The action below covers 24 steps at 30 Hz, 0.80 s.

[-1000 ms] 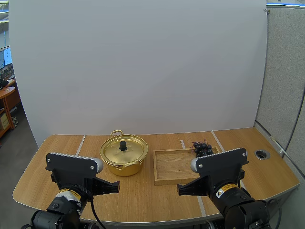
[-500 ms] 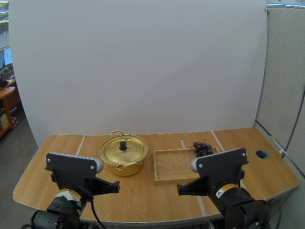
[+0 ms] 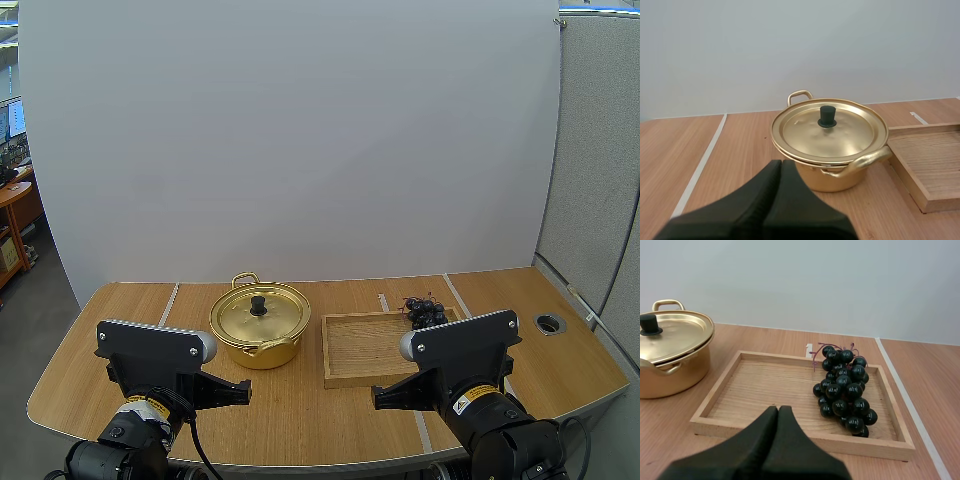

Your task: Open the pot, put the grape inside, and close it

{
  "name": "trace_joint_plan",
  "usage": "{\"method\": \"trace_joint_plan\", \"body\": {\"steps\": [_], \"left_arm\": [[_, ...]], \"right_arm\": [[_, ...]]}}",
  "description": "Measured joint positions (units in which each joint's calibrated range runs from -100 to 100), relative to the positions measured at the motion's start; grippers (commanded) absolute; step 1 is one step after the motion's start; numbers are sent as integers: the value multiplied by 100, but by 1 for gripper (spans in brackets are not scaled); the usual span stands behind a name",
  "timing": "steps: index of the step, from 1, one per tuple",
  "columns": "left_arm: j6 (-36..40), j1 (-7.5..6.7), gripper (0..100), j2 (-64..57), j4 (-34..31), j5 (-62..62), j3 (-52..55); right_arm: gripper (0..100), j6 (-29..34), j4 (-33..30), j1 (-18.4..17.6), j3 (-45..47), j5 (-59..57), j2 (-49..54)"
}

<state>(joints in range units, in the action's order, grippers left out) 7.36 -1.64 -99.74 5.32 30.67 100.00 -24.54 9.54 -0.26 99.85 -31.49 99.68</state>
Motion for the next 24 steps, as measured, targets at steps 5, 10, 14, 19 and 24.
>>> {"method": "trace_joint_plan", "body": {"steps": [5,10,14,19,24], "left_arm": [[0,0,0,0,0,0,0],[0,0,0,0,0,0,0],[0,0,0,0,0,-132,0],[0,0,0,0,0,-125,-356],[0,0,0,0,0,-219,-1216]], "right_arm": [[0,0,0,0,0,0,0],[0,0,37,0,0,0,0],[0,0,82,0,0,0,0],[0,0,86,0,-304,-26,0],[0,0,110,0,-1353,-37,0]]}}
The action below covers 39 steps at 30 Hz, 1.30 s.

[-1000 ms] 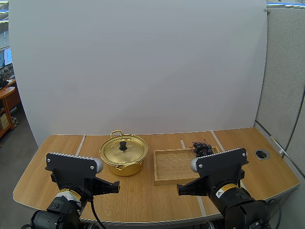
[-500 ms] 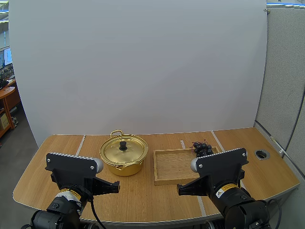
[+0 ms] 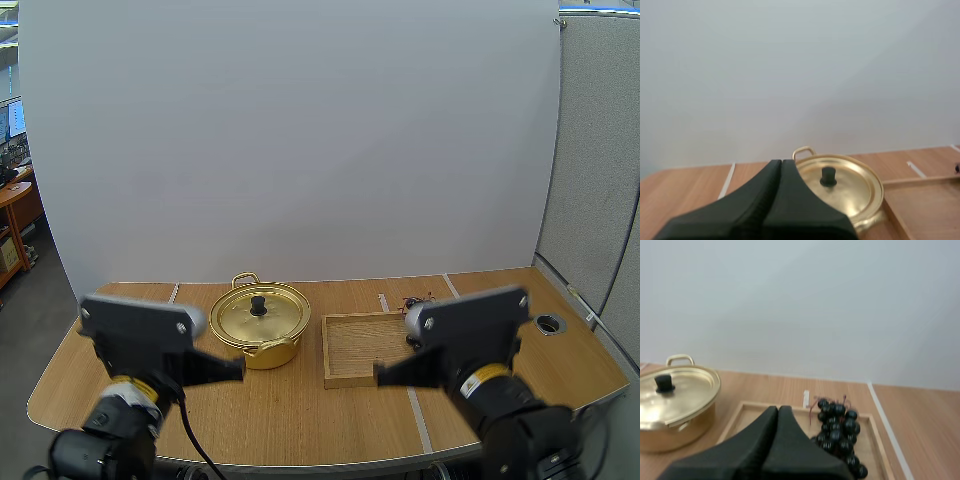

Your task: Open the pot, put the grape inside, and close it

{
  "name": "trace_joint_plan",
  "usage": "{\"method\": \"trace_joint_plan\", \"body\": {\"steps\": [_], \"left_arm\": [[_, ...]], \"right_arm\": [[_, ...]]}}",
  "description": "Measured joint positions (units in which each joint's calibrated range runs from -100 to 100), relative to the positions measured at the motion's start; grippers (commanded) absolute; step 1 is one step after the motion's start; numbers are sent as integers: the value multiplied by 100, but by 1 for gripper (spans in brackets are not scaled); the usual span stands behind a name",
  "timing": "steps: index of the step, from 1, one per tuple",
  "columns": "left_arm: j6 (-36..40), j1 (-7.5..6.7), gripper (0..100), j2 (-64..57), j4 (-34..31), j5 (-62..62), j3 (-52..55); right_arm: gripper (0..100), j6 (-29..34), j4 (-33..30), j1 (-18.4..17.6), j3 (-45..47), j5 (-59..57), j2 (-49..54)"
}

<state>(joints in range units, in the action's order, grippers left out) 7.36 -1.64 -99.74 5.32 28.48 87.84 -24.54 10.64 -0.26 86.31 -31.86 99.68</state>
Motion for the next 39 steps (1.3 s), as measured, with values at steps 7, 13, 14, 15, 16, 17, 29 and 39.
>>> {"method": "trace_joint_plan", "body": {"steps": [7,13,14,15,16,17,29,39], "left_arm": [[0,0,0,0,0,-54,-701],[0,0,0,-26,0,-52,-1997],[-20,0,0,-26,0,-66,-2189],[-135,0,0,-26,0,-66,-2663],[-197,0,0,-26,-10,-49,-2826],[-256,0,0,-26,-10,1,-2986],[-451,0,0,160,-10,1024,-4516],[-460,0,0,1960,30,3163,-5252]], "right_arm": [[0,0,3,0,-768,-213,12],[0,0,3,0,-2254,-391,25],[0,0,3,0,-2347,-391,25],[0,0,3,0,-2477,-366,25],[0,0,-14,0,-2839,-366,32],[0,0,-36,0,-3046,-366,32],[0,0,-113,0,-4320,-2368,-218],[0,648,-898,0,-5219,-4265,-1616]]}}
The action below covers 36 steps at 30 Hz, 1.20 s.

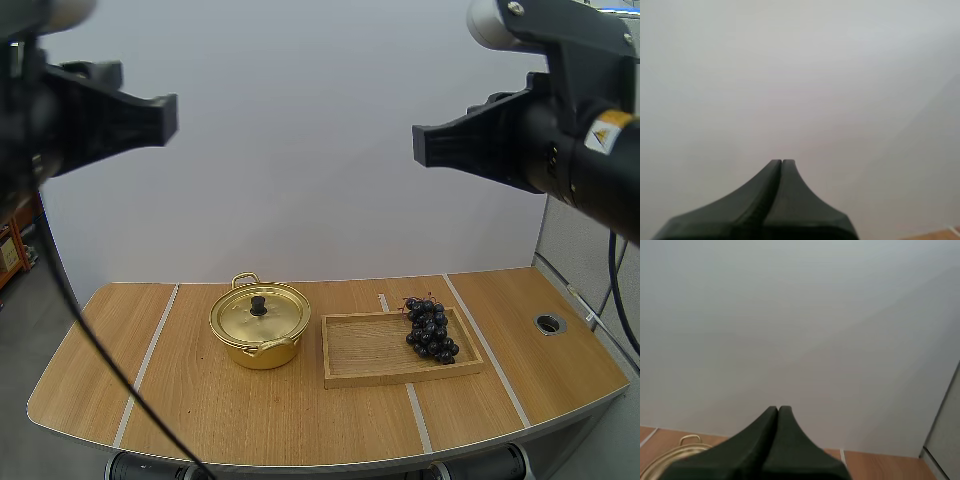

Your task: Open the pot, put the grape inside, and close it

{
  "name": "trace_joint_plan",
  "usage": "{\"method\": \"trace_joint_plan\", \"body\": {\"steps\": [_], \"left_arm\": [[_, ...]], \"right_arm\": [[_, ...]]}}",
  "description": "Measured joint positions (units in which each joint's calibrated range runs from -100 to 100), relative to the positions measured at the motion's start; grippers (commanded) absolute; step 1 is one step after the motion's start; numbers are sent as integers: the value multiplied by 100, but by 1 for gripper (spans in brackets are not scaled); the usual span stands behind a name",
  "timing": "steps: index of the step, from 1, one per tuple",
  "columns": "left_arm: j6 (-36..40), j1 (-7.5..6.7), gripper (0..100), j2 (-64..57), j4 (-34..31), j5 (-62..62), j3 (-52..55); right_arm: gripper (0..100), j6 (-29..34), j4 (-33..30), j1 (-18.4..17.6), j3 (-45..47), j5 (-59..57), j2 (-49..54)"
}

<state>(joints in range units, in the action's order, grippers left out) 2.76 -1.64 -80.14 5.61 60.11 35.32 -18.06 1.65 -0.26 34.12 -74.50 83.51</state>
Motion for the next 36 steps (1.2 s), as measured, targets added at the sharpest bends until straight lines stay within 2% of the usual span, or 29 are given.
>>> {"method": "trace_joint_plan", "body": {"steps": [13,20,24,28,30,32,34,36], "left_arm": [[-147,0,0,1907,47,739,-305],[-437,0,0,2467,228,995,-305],[-933,0,0,3178,768,1219,-305],[-1119,0,0,3558,940,1332,-305],[-1142,0,2,3726,954,1332,-305],[-1169,0,9,3995,954,1354,-305],[-1169,0,23,4110,954,1377,-305],[-1169,0,45,4271,964,1395,-305]], "right_arm": [[0,382,-219,0,-195,-1831,-1469],[0,502,-229,0,-195,-2153,-1858],[0,586,-229,0,-195,-2242,-2118],[0,618,-249,0,-195,-2433,-2360],[0,618,-249,0,-195,-2461,-2428],[0,618,-249,0,-195,-2484,-2475],[15,618,-249,0,-195,-2497,-2512],[53,629,-249,0,-195,-2497,-2522]]}}
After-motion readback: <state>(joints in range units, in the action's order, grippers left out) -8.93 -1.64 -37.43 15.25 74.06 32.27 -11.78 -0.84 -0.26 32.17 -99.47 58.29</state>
